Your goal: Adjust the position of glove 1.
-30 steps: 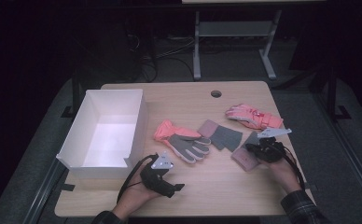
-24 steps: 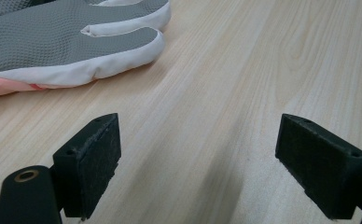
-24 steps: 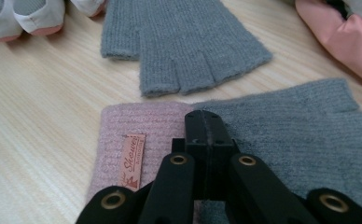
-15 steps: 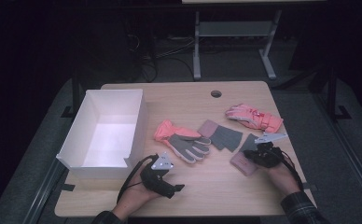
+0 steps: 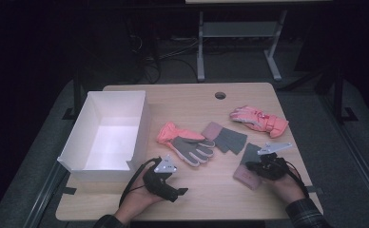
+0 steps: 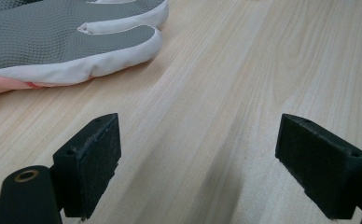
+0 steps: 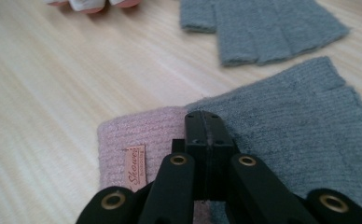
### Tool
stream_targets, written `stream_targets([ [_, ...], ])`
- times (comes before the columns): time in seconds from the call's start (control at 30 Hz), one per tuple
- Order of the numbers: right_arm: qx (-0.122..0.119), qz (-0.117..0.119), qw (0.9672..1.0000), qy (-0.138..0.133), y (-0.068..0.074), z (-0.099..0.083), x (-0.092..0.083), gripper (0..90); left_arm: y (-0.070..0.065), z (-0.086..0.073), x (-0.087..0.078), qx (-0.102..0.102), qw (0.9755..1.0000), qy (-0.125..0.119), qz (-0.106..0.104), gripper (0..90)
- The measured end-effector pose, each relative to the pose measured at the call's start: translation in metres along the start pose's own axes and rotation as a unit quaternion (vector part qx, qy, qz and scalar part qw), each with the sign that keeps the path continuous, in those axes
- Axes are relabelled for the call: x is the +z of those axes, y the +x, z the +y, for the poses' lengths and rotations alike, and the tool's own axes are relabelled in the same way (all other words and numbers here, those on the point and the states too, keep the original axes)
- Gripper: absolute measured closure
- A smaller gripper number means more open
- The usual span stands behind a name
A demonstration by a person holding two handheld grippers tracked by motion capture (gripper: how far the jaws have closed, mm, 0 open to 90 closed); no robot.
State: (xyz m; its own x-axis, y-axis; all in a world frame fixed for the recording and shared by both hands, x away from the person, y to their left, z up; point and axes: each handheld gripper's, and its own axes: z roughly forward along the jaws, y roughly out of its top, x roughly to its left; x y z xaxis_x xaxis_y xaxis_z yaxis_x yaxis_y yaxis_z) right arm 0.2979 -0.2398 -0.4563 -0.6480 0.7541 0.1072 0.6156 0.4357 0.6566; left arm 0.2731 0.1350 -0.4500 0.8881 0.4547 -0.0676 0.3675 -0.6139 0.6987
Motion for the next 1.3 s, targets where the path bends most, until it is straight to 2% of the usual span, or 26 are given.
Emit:
stream_targets([
  [0.53,-0.008,0.029,0.9995,0.011,0.027,-0.021,-0.019,90.0,-0.001,-0.001,0.002,-0.001,1.0000,0.007,-0.002,13.7],
  [0.7,-0.010,0.027,0.9996,-0.001,0.031,-0.022,-0.026,90.0,0.000,-0.001,0.002,0.000,1.0000,0.008,-0.001,13.7],
  [0.73,-0.009,0.022,0.9996,-0.013,0.028,-0.019,-0.027,90.0,0.000,-0.001,0.002,0.000,1.0000,0.008,-0.001,13.7],
  [0.83,-0.004,0.006,0.9996,-0.027,0.018,-0.008,-0.026,90.0,0.000,0.000,0.003,0.004,0.9999,0.013,-0.001,13.7],
  [1.0,0.015,-0.008,0.9991,-0.040,0.000,0.013,-0.011,90.0,-0.001,0.000,0.004,0.001,0.9999,0.010,0.000,13.7],
  [1.13,0.014,-0.014,0.9994,-0.027,-0.008,0.024,0.004,90.0,-0.001,0.000,0.004,-0.001,1.0000,0.006,-0.001,13.7],
  [1.23,0.016,-0.016,0.9997,-0.013,-0.009,0.028,0.014,90.0,0.000,-0.001,0.003,0.002,1.0000,0.006,-0.001,13.7],
  [1.3,0.008,-0.019,0.9998,-0.004,-0.010,0.028,0.019,90.0,0.000,-0.001,0.003,0.001,1.0000,0.007,-0.002,13.7],
])
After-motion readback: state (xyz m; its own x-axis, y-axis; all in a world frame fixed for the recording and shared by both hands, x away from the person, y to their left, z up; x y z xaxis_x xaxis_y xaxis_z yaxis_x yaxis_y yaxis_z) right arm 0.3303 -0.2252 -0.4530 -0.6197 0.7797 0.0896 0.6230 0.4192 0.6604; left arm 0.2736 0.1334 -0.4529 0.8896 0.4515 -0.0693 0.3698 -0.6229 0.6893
